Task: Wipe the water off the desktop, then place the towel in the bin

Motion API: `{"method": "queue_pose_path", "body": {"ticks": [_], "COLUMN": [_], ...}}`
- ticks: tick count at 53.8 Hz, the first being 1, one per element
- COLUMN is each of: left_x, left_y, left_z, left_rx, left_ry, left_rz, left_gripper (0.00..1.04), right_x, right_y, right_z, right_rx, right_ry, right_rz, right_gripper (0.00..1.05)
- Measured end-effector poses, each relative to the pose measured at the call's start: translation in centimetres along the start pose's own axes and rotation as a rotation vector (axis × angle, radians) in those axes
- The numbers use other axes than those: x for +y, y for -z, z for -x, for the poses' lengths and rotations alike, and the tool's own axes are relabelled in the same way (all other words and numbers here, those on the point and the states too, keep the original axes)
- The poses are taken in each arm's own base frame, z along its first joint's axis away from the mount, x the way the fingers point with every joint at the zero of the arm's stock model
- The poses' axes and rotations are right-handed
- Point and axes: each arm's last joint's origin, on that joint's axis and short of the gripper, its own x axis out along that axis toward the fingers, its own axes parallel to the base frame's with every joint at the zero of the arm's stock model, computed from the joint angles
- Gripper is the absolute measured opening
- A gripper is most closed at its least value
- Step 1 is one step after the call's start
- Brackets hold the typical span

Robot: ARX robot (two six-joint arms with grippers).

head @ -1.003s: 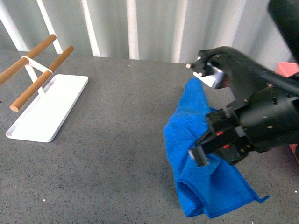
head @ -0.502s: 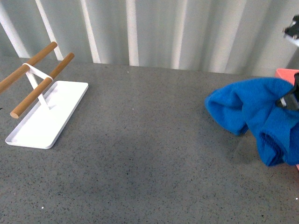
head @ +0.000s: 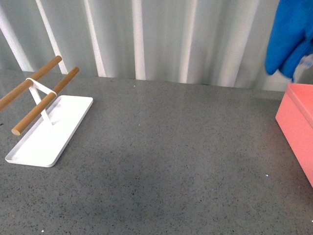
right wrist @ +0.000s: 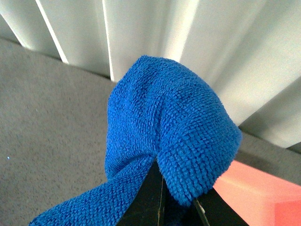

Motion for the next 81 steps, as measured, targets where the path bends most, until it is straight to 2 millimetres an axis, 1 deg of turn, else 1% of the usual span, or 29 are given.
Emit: {"method": "queue_pose_path", "body": {"ticks": [2,5,8,10,17,21,28,33,36,41,45,48,57,63,73,81], "left_x": [0.0,0.0,0.0,0.0,0.0,0.0,0.0,0.0,0.0,0.0,0.0,0.0,0.0,0.0,0.0,0.0], "left_y": [0.0,0.0,0.0,0.0,0.0,0.0,0.0,0.0,0.0,0.0,0.0,0.0,0.0,0.0,0.0,0.0], "left_z": [0.0,0.0,0.0,0.0,0.0,0.0,0.0,0.0,0.0,0.0,0.0,0.0,0.0,0.0,0.0,0.0], "left_rx": [0.0,0.0,0.0,0.0,0.0,0.0,0.0,0.0,0.0,0.0,0.0,0.0,0.0,0.0,0.0,0.0], "left_ry": [0.0,0.0,0.0,0.0,0.0,0.0,0.0,0.0,0.0,0.0,0.0,0.0,0.0,0.0,0.0,0.0], "left_rz": [0.0,0.0,0.0,0.0,0.0,0.0,0.0,0.0,0.0,0.0,0.0,0.0,0.0,0.0,0.0,0.0], "left_gripper": [0.98,0.98,0.98,0.98,0.98,0.98,0.98,0.98,0.98,0.98,0.98,0.98,0.98,0.98,0.98,0.98], "right_x": [-0.6,-1.3,-2.1,-2.4,-3.5,-4.0,-5.2,-5.8,-6.4,-8.0,-8.8,-9.4,-10.4,-11.1,-11.8,-12.0], "right_y": [-0.6,-1.1,-0.9,-0.5,1.4,2.7,5.6,7.6,9.0,11.6,13.3,14.0,15.3,16.5,19.0,20.2], "right_z": [1.6,3.7,5.5,6.1,7.3,7.5,7.5,7.1,6.4,4.3,2.6,1.6,-0.8,-2.1,-2.8,-3.1], "right_rx": [-0.035,-0.065,-0.082,-0.078,-0.055,-0.033,0.024,0.066,0.103,0.192,0.262,0.296,0.377,0.465,0.592,0.655], "right_ry": [0.012,0.03,0.047,0.055,0.074,0.081,0.118,0.139,0.168,0.202,0.205,0.22,0.228,0.233,0.234,0.235], "right_rz": [-0.009,-0.018,-0.026,-0.033,-0.067,-0.092,-0.15,-0.188,-0.212,-0.262,-0.297,-0.309,-0.317,-0.329,-0.323,-0.288], "right_gripper": [0.05,0.05,0.05,0.05,0.05,0.05,0.05,0.05,0.05,0.05,0.05,0.05,0.05,0.05,0.05,0.05]}}
